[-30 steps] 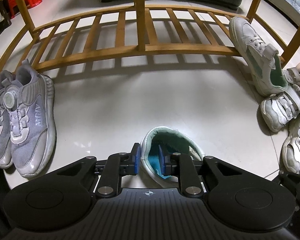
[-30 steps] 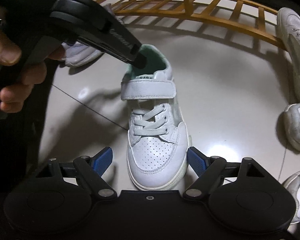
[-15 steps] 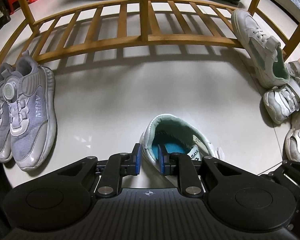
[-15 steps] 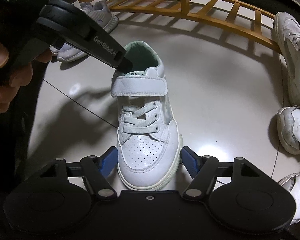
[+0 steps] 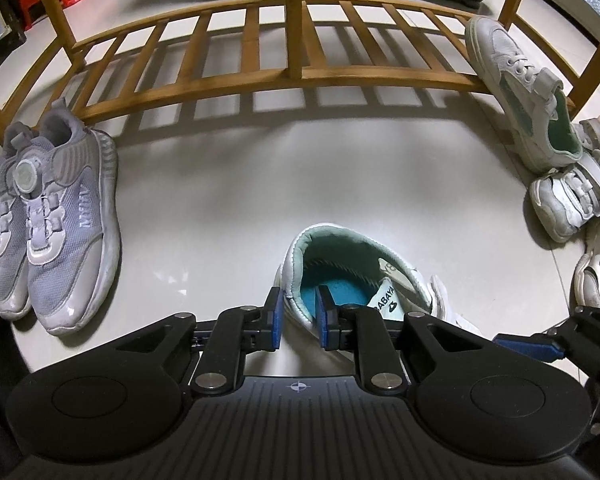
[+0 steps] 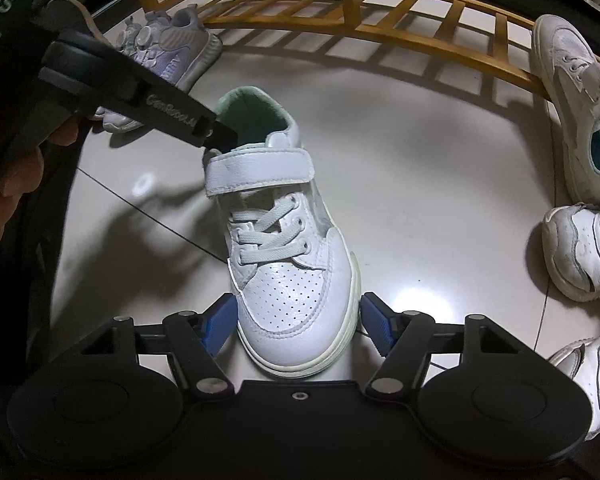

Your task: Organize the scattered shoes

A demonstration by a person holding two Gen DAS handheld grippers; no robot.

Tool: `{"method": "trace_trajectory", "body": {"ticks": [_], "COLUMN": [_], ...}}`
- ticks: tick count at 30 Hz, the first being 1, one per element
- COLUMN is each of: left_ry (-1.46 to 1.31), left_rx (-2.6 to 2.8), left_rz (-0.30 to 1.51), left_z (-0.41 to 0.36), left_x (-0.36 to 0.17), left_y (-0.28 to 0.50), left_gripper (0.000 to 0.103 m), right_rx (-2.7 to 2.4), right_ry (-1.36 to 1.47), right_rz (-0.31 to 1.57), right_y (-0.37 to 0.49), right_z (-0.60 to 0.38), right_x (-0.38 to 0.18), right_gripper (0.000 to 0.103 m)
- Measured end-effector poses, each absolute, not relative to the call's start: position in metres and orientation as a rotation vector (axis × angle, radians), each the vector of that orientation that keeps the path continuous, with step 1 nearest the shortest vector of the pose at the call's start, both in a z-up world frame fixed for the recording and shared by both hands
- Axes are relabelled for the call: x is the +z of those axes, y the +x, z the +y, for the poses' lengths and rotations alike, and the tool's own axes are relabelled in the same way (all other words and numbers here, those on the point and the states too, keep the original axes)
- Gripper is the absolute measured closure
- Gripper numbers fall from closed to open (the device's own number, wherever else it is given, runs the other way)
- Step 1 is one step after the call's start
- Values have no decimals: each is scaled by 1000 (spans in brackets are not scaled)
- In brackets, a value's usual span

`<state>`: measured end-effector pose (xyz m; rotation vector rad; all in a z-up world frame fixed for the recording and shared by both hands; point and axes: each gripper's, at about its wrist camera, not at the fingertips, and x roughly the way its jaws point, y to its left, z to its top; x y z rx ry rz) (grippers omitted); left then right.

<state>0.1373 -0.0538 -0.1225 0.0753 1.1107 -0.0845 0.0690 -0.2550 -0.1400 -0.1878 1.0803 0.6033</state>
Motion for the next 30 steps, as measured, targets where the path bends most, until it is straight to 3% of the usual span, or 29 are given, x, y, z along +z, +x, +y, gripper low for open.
{"method": "trace_trajectory", "body": {"ticks": [16, 25, 30], "left_ry": [79, 80, 76], "left_rx": [-70, -67, -61], "left_rz": [1116, 1113, 1113], "left_z": [-50, -49, -48], "left_x": [-122, -122, -122], "left_y": [130, 126, 124], "left_gripper": [83, 83, 82], "right_rx": [588, 576, 590], "right_ry": [-192, -156, -124], "right_rz": [1071, 1039, 1052], "right_y": [67, 69, 70], "right_z": [-255, -260, -261], "right_x": [-140, -137, -137], "right_gripper": [35, 30, 37]}}
